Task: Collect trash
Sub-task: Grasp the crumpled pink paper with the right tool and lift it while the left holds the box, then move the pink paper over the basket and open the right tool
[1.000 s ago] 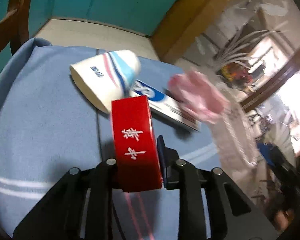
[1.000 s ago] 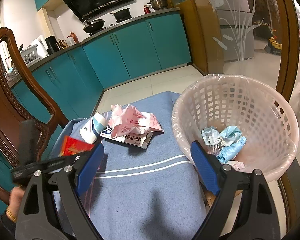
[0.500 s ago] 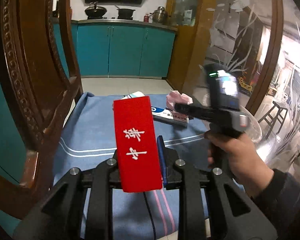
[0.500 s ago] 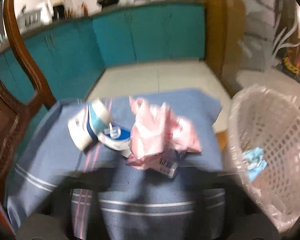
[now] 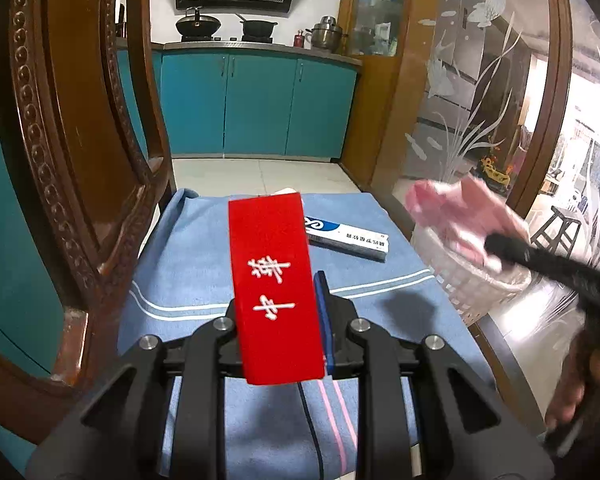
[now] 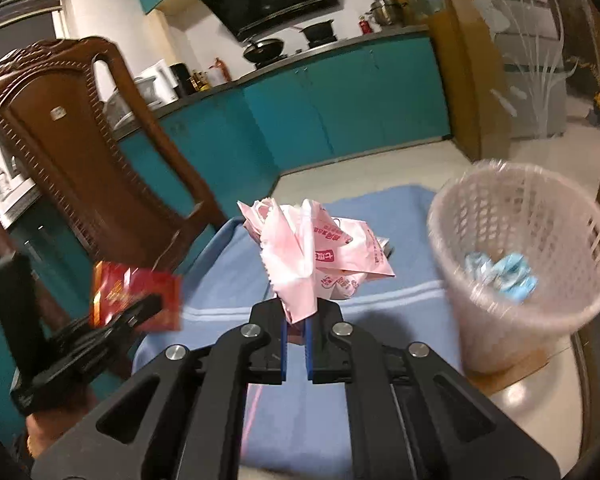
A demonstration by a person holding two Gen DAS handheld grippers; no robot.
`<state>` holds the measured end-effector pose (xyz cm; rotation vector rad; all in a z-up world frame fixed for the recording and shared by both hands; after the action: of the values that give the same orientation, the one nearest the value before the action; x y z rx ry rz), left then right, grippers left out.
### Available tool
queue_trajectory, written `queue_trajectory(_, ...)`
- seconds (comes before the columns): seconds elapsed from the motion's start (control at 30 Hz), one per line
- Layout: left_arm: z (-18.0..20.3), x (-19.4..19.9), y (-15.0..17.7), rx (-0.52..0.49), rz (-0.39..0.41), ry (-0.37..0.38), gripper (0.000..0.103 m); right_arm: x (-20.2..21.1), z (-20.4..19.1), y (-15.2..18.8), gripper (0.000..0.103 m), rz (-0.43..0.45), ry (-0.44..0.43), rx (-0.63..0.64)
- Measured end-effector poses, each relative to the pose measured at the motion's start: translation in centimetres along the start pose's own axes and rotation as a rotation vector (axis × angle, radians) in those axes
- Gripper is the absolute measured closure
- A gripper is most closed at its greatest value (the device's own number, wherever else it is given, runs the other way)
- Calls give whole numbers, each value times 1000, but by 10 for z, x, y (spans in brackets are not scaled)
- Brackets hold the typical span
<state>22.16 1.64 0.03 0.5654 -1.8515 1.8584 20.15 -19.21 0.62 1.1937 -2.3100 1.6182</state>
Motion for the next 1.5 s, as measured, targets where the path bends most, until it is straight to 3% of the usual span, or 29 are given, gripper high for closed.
queue_trajectory(0.13, 7, -2, 3, -18, 1, -13, 80, -12, -18, 7, 96, -26, -20, 33)
queue_trajectory(0.7, 5, -10, 5, -22, -13, -29, 80, -19, -14, 9, 96, -55, -16, 20)
queue_trajectory(0.83, 3, -9, 5, -15, -11, -24, 80, 14, 4, -22, 96, 107, 22, 7)
queue_trajectory(0.87, 3, -9, 5, -16, -10, -21, 80, 28, 21, -36, 95, 177, 52, -19)
queue_trajectory(0.93, 5, -10, 6, -18, -10, -15, 80, 39, 54, -51, 94, 233, 98, -82)
queue_trajectory(0.97, 6, -10, 6, -19, -10, -10, 80, 39, 83, -57, 85, 241, 114, -145)
queue_trajectory(1.0, 8, -11, 6, -20, -10, -6, 80, 34, 105, -58, 57, 228, 111, -199)
queue_trajectory(1.03, 10, -11, 6, -22, -10, 4, 80, 29, 121, -56, 40, 207, 112, -244)
queue_trajectory(1.07, 14, -12, 7, -22, -9, 15, 80, 25, 146, -49, 30, 186, 137, -329)
queue_trajectory(1.13, 22, -13, 7, -28, -7, 36, 80, 33, 165, -43, 30, 207, 132, -437)
queue_trajectory(1.23, 39, -17, 8, -13, -29, 102, 80, 73, 163, -47, 27, 357, 83, -495)
queue_trajectory(1.3, 58, -21, 5, 2, -42, 158, 80, 106, 159, -48, 15, 477, 121, -484)
queue_trajectory(1.37, 80, -23, -1, -13, -42, 196, 79, 127, 158, -48, 12, 563, 170, -473)
queue_trajectory(1.5, 151, -29, -36, -37, -14, 304, 79, 143, 170, -46, 12, 630, 215, -493)
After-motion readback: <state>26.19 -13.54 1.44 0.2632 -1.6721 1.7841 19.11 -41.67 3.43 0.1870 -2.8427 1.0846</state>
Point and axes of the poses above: each gripper's, at about its wrist camera, not at the fingertips, and x roughly against the way its jaws point, z to its right, y to its underside, the point moved 7 cm from there along -x, roughly the way its jaws point, and after that the axes turned 10 degrees about -y, right-handed, at the moved point
